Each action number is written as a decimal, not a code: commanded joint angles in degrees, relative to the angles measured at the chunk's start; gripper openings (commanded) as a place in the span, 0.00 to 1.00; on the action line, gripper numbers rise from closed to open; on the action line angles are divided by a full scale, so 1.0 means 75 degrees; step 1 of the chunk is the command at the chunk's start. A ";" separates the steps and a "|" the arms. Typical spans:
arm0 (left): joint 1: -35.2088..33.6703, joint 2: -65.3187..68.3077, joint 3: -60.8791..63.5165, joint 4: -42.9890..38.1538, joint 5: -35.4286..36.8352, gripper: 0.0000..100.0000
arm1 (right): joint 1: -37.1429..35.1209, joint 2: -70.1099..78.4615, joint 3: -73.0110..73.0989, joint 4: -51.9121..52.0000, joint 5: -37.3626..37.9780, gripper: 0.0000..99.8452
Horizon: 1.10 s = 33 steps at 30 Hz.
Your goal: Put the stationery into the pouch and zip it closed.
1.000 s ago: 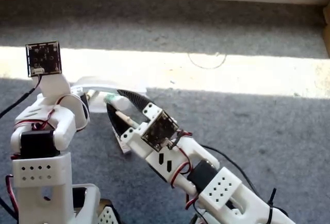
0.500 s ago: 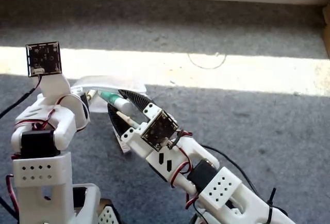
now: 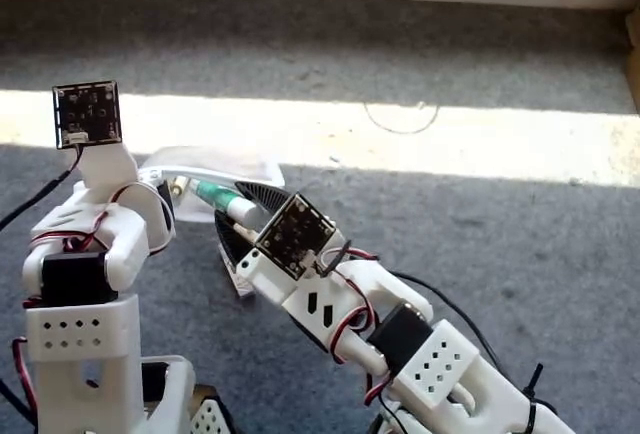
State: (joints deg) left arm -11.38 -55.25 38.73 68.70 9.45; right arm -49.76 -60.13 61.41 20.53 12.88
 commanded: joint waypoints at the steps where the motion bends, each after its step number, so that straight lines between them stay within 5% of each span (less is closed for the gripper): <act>1: -0.0158 -0.0205 -0.0111 -0.0070 -0.0059 0.01 | -0.0029 -0.0135 -0.0686 0.0568 -0.0059 0.18; 5: -0.0158 -0.0205 -0.0111 -0.0070 -0.0059 0.01 | -0.0006 -0.0135 -0.1119 0.1166 -0.0832 0.23; 13: -0.0182 -0.0193 -0.0100 -0.0070 -0.0059 0.01 | -0.0006 -0.0721 -0.1659 0.2303 -0.0844 0.23; 33: -0.2245 -0.0205 -0.0111 -0.0340 0.0258 0.01 | -0.0006 -0.1565 -0.1600 0.3077 -0.0223 0.16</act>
State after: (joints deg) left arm -25.89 -55.16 38.73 67.91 10.68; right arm -49.76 -70.77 52.26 43.30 10.33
